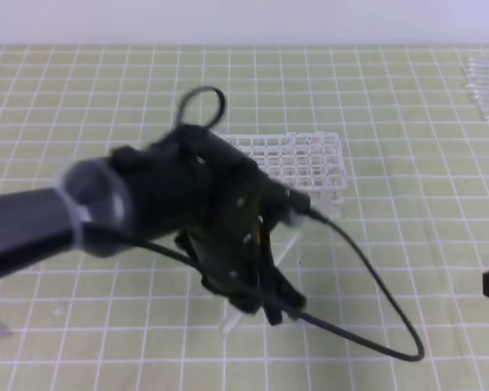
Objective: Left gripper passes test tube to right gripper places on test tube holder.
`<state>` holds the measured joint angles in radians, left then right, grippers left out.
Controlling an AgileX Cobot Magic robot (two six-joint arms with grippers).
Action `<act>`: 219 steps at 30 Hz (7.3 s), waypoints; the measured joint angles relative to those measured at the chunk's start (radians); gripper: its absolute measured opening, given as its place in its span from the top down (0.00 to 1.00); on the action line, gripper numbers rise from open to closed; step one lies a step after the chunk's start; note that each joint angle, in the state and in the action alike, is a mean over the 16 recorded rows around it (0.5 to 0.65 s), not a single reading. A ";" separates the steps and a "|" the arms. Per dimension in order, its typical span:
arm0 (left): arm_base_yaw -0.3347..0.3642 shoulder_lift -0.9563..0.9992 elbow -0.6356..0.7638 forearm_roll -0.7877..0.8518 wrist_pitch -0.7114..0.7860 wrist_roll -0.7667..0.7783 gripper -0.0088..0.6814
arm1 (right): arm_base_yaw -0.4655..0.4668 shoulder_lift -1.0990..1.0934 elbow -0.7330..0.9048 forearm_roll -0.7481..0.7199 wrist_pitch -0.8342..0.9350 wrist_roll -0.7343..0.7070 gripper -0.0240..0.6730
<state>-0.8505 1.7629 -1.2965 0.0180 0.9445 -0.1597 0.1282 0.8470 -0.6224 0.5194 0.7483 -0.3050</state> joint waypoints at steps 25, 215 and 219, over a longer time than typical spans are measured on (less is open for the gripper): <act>0.134 -0.822 0.664 0.013 -0.672 0.028 0.88 | 0.205 0.139 -0.244 0.059 -0.036 -0.005 0.99; 0.159 -1.776 1.294 0.286 -0.818 -0.239 0.99 | 0.870 0.524 -0.307 -0.321 -1.141 0.114 0.84; 0.158 -1.775 1.304 0.284 -0.780 -0.251 0.99 | 0.870 0.537 -0.307 -0.321 -1.178 0.106 0.84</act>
<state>-0.6921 -0.0123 0.0079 0.3023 0.1645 -0.4104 0.9985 1.3845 -0.9290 0.1985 -0.4300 -0.1993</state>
